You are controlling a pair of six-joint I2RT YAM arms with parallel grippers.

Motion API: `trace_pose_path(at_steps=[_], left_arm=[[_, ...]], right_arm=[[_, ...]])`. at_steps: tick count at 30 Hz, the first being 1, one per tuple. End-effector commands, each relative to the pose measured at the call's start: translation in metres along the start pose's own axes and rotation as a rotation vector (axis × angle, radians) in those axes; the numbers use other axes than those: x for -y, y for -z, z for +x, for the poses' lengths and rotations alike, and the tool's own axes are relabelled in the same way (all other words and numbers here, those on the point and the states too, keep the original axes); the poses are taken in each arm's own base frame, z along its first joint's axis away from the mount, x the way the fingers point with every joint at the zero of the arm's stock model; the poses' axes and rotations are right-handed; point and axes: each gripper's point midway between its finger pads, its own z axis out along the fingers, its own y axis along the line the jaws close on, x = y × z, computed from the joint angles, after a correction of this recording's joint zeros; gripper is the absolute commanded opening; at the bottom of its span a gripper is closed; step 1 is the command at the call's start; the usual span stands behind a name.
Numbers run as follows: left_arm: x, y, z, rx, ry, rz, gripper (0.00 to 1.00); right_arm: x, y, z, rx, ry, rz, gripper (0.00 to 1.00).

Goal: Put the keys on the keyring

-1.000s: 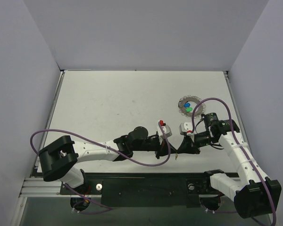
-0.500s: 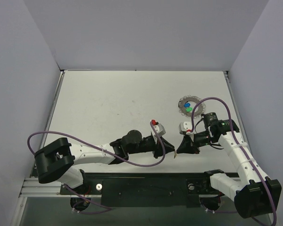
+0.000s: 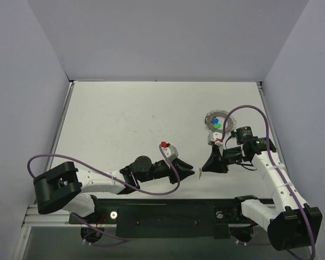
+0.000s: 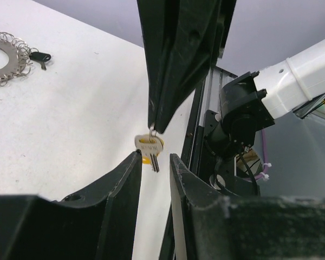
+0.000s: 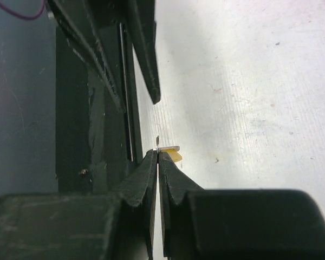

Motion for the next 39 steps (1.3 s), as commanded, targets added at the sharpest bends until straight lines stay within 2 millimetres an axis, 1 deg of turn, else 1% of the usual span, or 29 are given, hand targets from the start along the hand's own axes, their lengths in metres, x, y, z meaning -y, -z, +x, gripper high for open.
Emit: trace_pose_path(at_steps=[1,3,7,11,14,19,20,24,30,39], left_arm=[[0.007,-0.002,-0.01,0.09,-0.017,0.043,0.37],[0.007,-0.003,-0.009,0.107,-0.022,0.051,0.37],[0.009,-0.007,-0.014,0.15,-0.04,0.073,0.37],[0.006,-0.012,-0.016,0.171,-0.062,0.064,0.36],[0.003,-0.014,-0.014,0.176,-0.079,0.056,0.36],[-0.002,-0.014,-0.014,0.189,-0.097,0.037,0.36],[-0.004,-0.013,-0.011,0.183,-0.099,0.032,0.36],[-0.007,-0.015,-0.013,0.191,-0.112,0.015,0.36],[-0.006,-0.018,-0.016,0.201,-0.123,0.021,0.36],[-0.008,-0.018,-0.019,0.214,-0.134,0.014,0.29]], right_arm=[[0.005,0.0,-0.021,0.136,-0.107,0.009,0.0],[0.01,0.001,-0.025,0.17,-0.118,0.017,0.0],[0.009,0.0,-0.028,0.198,-0.132,0.004,0.0],[0.008,0.0,-0.029,0.21,-0.131,-0.006,0.0],[0.007,-0.001,-0.03,0.214,-0.129,-0.009,0.0],[0.006,-0.001,-0.03,0.22,-0.13,-0.015,0.0],[0.005,-0.001,-0.03,0.221,-0.125,-0.016,0.0],[0.005,-0.001,-0.031,0.228,-0.124,-0.023,0.0],[0.003,-0.002,-0.031,0.232,-0.124,-0.03,0.0],[0.002,-0.003,-0.03,0.232,-0.125,-0.035,0.0]])
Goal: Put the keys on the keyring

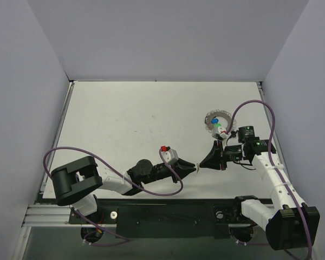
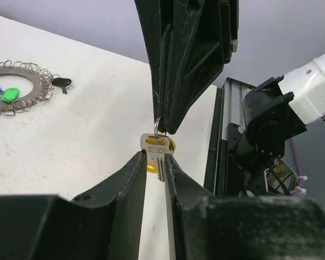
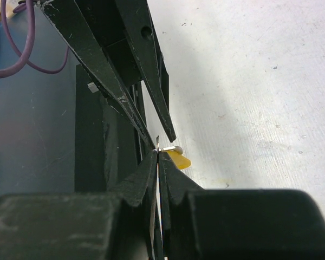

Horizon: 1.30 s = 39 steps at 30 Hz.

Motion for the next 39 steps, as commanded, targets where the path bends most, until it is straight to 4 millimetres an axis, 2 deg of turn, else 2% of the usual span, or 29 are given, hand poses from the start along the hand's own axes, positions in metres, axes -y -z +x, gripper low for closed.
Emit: trace_pose_path(at_steps=[1,18,30,39], left_arm=[[0.005,-0.009,-0.03,0.106,-0.031,0.015,0.28],[0.015,-0.019,-0.038,0.115,-0.039,0.067,0.25],[0.014,-0.02,-0.027,0.072,-0.025,0.065,0.24],[0.012,-0.02,-0.026,0.058,-0.018,0.056,0.24]], right_arm=[[-0.01,-0.002,-0.005,0.046,0.016,-0.044,0.0],[-0.01,-0.003,-0.004,0.045,0.014,-0.049,0.0],[-0.011,-0.003,-0.004,0.047,0.016,-0.05,0.0],[-0.01,-0.003,-0.004,0.045,0.019,-0.048,0.0]])
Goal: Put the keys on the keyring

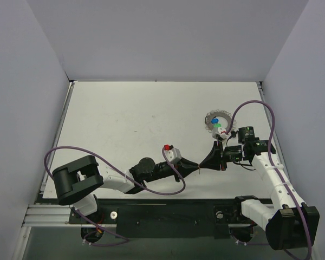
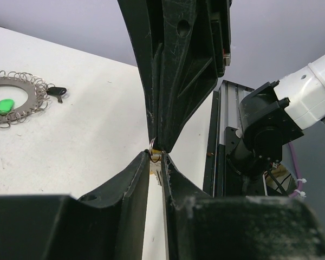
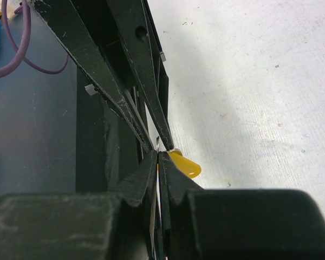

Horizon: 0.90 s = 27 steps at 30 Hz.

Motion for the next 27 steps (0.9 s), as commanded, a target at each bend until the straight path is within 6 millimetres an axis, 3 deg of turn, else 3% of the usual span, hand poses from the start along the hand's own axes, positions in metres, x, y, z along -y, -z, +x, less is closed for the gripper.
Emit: trace_pose_path(at_steps=[1,5,7,8,15,18,21,27], left_arm=[[0.007,-0.009,-0.021,0.057,0.0,0.027,0.24],[0.007,-0.01,-0.023,0.064,0.002,0.032,0.17],[0.008,-0.01,-0.025,0.066,0.005,0.036,0.11],[0.008,-0.01,-0.024,0.063,0.006,0.04,0.01],[0.004,-0.009,-0.023,0.004,0.039,0.027,0.0],[-0.002,-0.002,-0.009,-0.109,0.065,0.001,0.0],[-0.003,0.002,-0.011,-0.183,0.069,-0.016,0.0],[-0.005,0.016,0.002,-0.381,0.057,-0.025,0.0]], right_arm=[[-0.009,-0.002,-0.007,0.045,0.027,-0.042,0.0],[-0.009,-0.002,-0.008,0.046,0.033,-0.042,0.0],[-0.009,-0.002,-0.007,0.045,0.028,-0.043,0.0],[-0.009,-0.001,-0.007,0.044,0.03,-0.04,0.0],[-0.006,0.0,0.002,-0.006,0.06,-0.017,0.0],[-0.005,0.003,0.008,-0.049,0.089,0.003,0.0],[-0.006,0.004,0.014,-0.082,0.113,0.006,0.01],[-0.009,0.006,0.018,-0.103,0.139,-0.001,0.14]])
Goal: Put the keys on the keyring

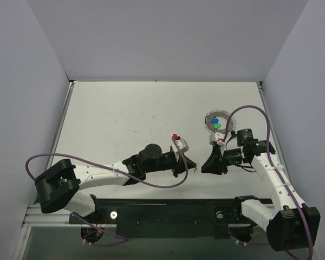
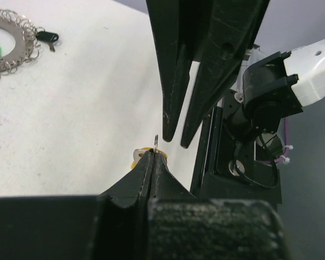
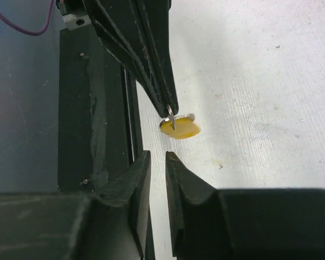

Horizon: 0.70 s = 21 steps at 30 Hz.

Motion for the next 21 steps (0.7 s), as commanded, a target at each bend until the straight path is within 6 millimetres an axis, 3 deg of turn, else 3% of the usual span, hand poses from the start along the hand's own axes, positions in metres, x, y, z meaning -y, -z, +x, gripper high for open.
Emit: trace_pose_path(at_steps=[1,2,5,6,8,9,12,21], left_arm=[[0.002,0.006,-0.003,-0.136,-0.026,0.009,0.0],[0.0,0.009,0.008,-0.195,-0.015,0.005,0.0],[0.005,0.006,0.007,-0.292,-0.046,0.049,0.0],[0.004,0.011,0.019,-0.37,-0.032,0.044,0.0],[0.006,0.015,0.025,-0.461,-0.06,0.069,0.0],[0.007,0.012,0.017,-0.462,-0.072,0.074,0.0],[0.01,0.016,0.02,-0.528,-0.105,0.114,0.0],[0.012,0.008,0.016,-0.618,-0.137,0.16,0.0]], right_arm=[[-0.009,0.003,-0.002,-0.01,0.048,-0.018,0.18],[-0.01,0.003,-0.003,-0.01,0.055,-0.018,0.22],[-0.011,0.004,-0.004,-0.005,0.068,-0.023,0.28],[-0.012,0.004,-0.004,-0.005,0.068,-0.025,0.3],[-0.013,0.004,-0.004,-0.003,0.087,-0.03,0.32],[-0.013,0.004,-0.003,-0.003,0.11,-0.032,0.34],[-0.019,0.002,-0.001,0.013,0.129,-0.058,0.39],[-0.025,-0.001,-0.009,0.073,0.103,-0.092,0.4]])
